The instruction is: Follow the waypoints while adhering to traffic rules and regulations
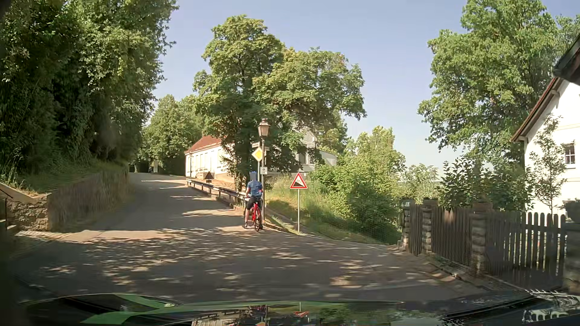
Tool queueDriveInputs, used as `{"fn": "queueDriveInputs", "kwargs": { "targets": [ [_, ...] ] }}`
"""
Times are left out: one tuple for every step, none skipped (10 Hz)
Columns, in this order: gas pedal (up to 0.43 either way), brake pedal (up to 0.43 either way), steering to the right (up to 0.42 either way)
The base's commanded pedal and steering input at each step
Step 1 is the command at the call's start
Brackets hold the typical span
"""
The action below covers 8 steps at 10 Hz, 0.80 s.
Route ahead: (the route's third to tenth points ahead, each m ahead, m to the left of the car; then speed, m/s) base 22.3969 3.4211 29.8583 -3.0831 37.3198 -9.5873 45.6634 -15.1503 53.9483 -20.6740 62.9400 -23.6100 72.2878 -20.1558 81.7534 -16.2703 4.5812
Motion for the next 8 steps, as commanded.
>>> {"fn": "queueDriveInputs", "kwargs": {
  "targets": [
    [0.000,0.000,0.029],
    [0.000,0.000,0.026],
    [0.000,0.000,0.021],
    [0.000,0.000,0.019],
    [0.000,0.000,0.017],
    [0.000,0.000,0.016],
    [0.000,0.000,0.015],
    [0.000,0.000,0.015]
  ]
}}
